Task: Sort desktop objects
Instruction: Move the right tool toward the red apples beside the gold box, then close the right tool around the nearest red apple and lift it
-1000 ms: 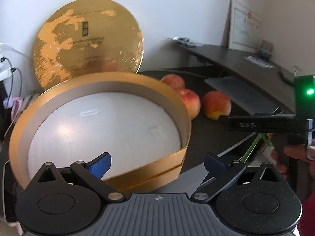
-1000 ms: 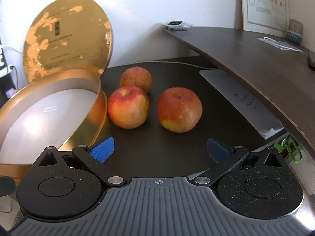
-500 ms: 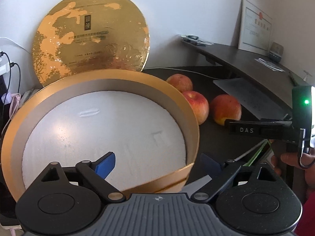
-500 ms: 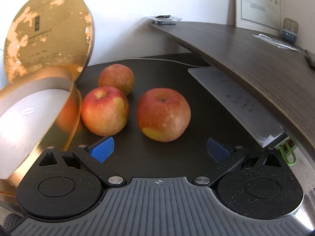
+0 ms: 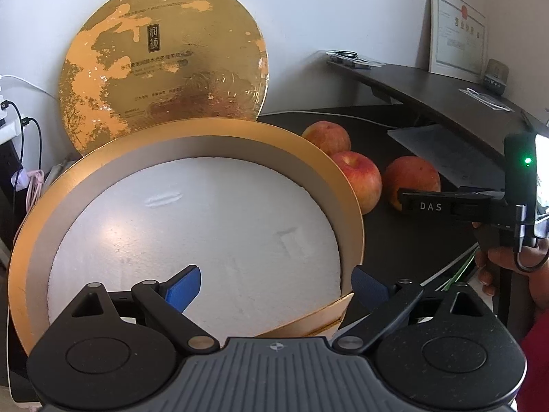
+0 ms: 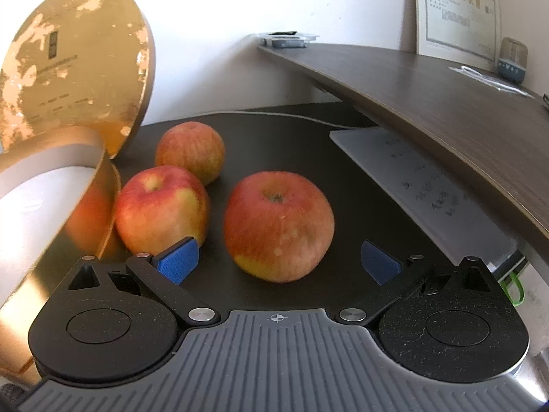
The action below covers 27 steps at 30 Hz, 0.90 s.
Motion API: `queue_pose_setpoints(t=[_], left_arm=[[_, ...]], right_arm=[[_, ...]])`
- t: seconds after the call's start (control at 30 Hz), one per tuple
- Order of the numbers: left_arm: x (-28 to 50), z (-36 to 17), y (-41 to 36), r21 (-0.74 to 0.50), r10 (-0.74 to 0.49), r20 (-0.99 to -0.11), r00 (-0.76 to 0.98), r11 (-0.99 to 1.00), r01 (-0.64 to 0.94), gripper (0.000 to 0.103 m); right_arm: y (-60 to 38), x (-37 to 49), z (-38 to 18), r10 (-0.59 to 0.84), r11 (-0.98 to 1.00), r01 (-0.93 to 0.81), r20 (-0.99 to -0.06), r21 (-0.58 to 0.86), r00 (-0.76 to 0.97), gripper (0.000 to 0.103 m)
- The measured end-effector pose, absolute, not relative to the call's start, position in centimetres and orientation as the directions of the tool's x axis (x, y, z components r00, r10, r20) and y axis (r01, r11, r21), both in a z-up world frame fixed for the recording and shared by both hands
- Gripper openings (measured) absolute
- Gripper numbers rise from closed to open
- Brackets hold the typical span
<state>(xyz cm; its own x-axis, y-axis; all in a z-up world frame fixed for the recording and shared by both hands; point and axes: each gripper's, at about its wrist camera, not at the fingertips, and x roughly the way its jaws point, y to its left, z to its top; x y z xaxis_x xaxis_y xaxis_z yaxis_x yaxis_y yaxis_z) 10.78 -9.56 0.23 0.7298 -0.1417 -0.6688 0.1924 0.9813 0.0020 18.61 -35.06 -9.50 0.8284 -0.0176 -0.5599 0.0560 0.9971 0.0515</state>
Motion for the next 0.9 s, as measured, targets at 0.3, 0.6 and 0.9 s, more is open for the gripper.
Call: queue_pose_setpoints(t=[0.3,0.6,0.9], left_arm=[[11.4,0.4,-9.6,0.036,-0.098,-0.666,0.739,0.986,0.163,0.097],[12.0,0.3,-9.3,0.041,-0.084,-0.673,0.735,0.988,0.150,0.097],[12.2,0.1,-9.2,0.037,-0.082,-0.677,0.731,0.989,0.145,0.097]], right_arm=[[-35.4,20.7,-10.4,-0.026,0.996,0.068,-0.540,0.057,0.841,0.103],[-35.6,22.5,-11.4,-0.027,0.995,0.074,-0.542,0.066,0.840,0.098],[-35.7,24.0,-12.2,-0.022,0.997,0.060,-0.559,0.051,0.829,0.098]])
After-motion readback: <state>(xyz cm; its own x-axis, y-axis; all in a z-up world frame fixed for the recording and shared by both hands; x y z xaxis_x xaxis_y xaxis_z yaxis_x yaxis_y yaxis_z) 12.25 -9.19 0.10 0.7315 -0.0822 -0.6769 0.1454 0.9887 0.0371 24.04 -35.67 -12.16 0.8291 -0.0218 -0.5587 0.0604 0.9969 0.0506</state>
